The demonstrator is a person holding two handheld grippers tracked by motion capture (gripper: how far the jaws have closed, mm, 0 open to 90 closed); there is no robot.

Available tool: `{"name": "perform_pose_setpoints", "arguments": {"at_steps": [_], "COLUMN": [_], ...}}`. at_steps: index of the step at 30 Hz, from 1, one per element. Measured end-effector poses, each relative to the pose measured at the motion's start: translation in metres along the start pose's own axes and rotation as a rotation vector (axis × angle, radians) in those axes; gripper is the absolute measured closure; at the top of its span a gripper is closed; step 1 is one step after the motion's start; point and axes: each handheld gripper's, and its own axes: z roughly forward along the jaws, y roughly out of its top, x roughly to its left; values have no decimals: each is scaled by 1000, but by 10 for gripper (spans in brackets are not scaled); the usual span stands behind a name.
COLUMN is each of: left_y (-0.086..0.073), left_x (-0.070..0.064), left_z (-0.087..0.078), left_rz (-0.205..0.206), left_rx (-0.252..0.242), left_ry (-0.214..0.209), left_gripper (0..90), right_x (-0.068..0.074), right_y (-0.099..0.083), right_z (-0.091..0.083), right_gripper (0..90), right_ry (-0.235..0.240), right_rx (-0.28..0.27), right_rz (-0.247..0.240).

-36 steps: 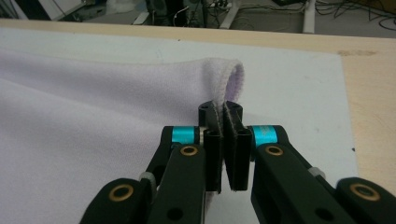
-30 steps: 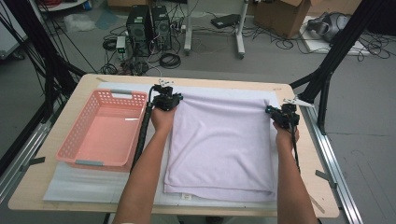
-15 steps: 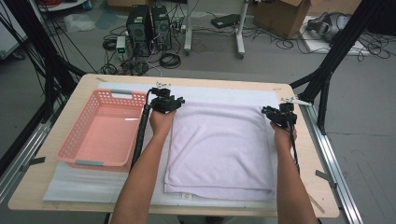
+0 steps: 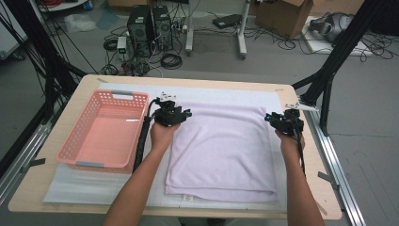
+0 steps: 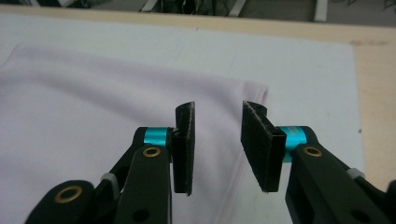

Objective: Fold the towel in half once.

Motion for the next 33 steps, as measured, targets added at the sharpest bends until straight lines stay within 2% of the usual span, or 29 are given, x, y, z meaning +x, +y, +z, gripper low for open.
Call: {"name": "perform_pose_setpoints", "arguments": {"at_steps": [2,4,6,10,13,16,19,23,25,31,33], "left_y": [-5,-11,-19,-33,-44,-58,-71,-88,-97,-116,-122], "left_x": [-3,-6,-9,-15,-19,-26,-32,-37,-38,-39,-39], "left_z": [-4,-9,-14,-25,-37,-47,-60,-81,-91,-121,-129], "left_rz": [-3,-2,-5,27,23,55,59,56,49,48,40], "left_rx": [13,11,12,38,36,62,61,67,76,91,96], "left_ry": [-15,-25,-37,-51,-74,-73,-80,-82,-81,-74,-75], "left_gripper": [566,567,570,576,577,573,558,551,534,530,530], "right_x": [4,10,13,17,19,20,24,30,34,48,55], "right_y": [-1,-4,-8,-21,-35,-48,-64,-88,-98,-117,-123], "right_z": [-5,-11,-17,-30,-42,-51,-63,-77,-84,-108,-116], "right_gripper": [637,664,665,675,675,680,684,695,695,689,684], "right_ry": [16,16,21,34,42,46,53,67,70,70,67], "right_rx": [20,0,2,5,17,18,18,21,29,18,17], "right_rz": [-13,-51,-55,-66,-68,-76,-66,-51,-58,-64,-84]}}
